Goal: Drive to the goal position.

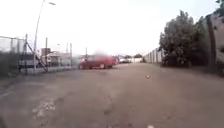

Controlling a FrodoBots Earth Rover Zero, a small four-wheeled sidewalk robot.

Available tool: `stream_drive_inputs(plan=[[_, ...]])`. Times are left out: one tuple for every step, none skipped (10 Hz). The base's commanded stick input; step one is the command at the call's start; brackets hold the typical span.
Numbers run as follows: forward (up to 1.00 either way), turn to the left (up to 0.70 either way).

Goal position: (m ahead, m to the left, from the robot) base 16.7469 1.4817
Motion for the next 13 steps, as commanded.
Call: stream_drive_inputs(plan=[[0.5, 0.0], [0.5, 0.0], [0.5, 0.0], [0.5, 0.0], [0.5, 0.0], [0.5, 0.0], [0.5, 0.0], [0.5, 0.0], [0.5, 0.0], [0.5, 0.0], [0.5, 0.0], [0.5, 0.0], [0.5, 0.0]])
